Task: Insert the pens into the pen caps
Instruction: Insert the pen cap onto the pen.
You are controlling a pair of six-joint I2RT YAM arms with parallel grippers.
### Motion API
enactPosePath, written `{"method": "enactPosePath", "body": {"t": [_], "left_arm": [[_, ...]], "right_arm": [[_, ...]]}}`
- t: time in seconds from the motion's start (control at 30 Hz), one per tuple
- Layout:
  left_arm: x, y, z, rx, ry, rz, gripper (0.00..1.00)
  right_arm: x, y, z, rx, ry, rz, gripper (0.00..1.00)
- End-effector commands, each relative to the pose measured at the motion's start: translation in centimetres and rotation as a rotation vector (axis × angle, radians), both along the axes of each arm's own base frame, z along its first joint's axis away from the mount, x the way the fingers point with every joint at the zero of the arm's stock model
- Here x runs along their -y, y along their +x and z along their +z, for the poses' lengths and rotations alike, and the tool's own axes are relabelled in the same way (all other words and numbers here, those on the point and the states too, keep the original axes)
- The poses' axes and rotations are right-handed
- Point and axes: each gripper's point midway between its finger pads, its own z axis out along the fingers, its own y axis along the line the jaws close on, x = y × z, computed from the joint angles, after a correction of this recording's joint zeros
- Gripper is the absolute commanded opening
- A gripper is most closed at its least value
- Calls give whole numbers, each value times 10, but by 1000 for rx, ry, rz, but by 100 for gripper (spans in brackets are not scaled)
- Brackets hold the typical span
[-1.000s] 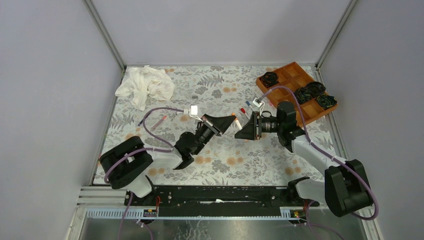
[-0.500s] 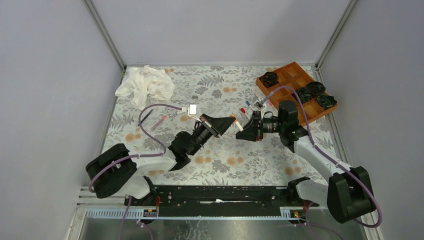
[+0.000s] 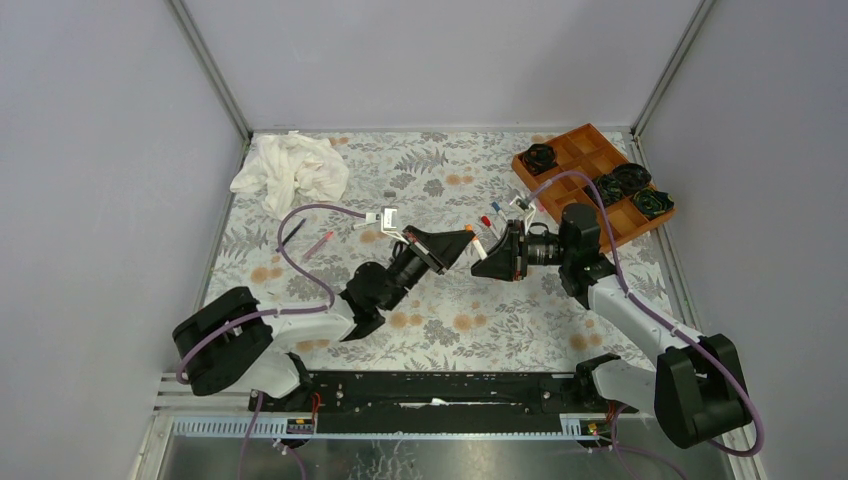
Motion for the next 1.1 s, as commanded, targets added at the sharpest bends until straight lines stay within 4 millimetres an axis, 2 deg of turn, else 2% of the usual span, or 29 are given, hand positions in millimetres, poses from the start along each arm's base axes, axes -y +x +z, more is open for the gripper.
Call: {"method": "enactPosePath", "body": {"t": [0.0,0.17,0.43,0.8,0.93,1.07], "left_arm": [[25,-25,-9,37,62,-106,1],[20,-26,-9,52,63,-92,6],[12,-26,-4,39,42,-71,24],[7,-26,-2,33,42,-58,35],[3,-29,-5,32,54,-60,53],[-10,-30,-8,40,57,-32,74]], "right_arm": [[-2,20,21,83,44,-85,0],[-2,19,22,82,45,-80,0],[-2,18,22,85,46,-73,0],[-2,17,22,85,46,-66,0],[-2,13,24,99,50,-44,0],[-1,8,26,114,57,-13,0]]}}
